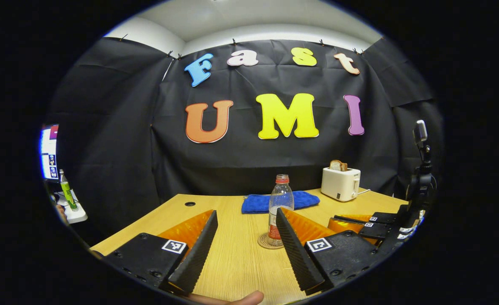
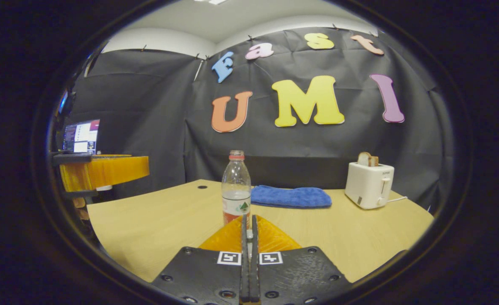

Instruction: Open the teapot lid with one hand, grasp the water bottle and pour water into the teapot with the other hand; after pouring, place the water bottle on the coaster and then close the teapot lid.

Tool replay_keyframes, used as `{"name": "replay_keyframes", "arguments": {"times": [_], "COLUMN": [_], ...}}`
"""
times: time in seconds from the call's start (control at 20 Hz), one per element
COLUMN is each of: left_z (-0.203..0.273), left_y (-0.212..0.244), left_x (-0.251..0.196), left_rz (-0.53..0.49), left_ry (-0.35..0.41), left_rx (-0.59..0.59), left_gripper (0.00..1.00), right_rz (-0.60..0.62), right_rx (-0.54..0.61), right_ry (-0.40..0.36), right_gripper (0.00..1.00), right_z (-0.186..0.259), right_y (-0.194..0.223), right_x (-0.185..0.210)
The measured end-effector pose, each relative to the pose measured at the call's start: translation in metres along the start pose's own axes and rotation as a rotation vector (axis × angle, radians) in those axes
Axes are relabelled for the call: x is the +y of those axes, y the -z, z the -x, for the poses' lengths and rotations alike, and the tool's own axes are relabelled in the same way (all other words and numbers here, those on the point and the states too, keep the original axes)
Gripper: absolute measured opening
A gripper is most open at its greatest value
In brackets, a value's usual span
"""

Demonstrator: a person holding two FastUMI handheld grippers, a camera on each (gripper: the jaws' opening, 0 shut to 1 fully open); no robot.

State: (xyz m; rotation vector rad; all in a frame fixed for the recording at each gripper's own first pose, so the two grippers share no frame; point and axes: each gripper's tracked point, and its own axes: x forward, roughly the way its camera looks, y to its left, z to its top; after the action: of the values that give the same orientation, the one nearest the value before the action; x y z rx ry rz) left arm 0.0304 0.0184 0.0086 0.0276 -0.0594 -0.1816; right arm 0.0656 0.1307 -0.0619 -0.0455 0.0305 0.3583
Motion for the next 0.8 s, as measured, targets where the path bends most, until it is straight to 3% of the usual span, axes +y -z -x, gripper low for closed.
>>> {"name": "replay_keyframes", "arguments": {"times": [0.2,0.8], "left_z": [0.003,-0.002], "left_y": [-0.007,0.001], "left_x": [0.009,0.008], "left_rz": [0.032,0.02], "left_ry": [-0.002,0.011], "left_rx": [-0.016,0.005], "left_gripper": [0.88,0.88], "right_rz": [-0.006,-0.008], "right_rx": [0.03,0.077], "right_ry": [0.053,0.074], "right_gripper": [0.01,0.02], "right_z": [-0.013,-0.022], "right_y": [0.016,0.036], "right_x": [-0.014,-0.014]}}
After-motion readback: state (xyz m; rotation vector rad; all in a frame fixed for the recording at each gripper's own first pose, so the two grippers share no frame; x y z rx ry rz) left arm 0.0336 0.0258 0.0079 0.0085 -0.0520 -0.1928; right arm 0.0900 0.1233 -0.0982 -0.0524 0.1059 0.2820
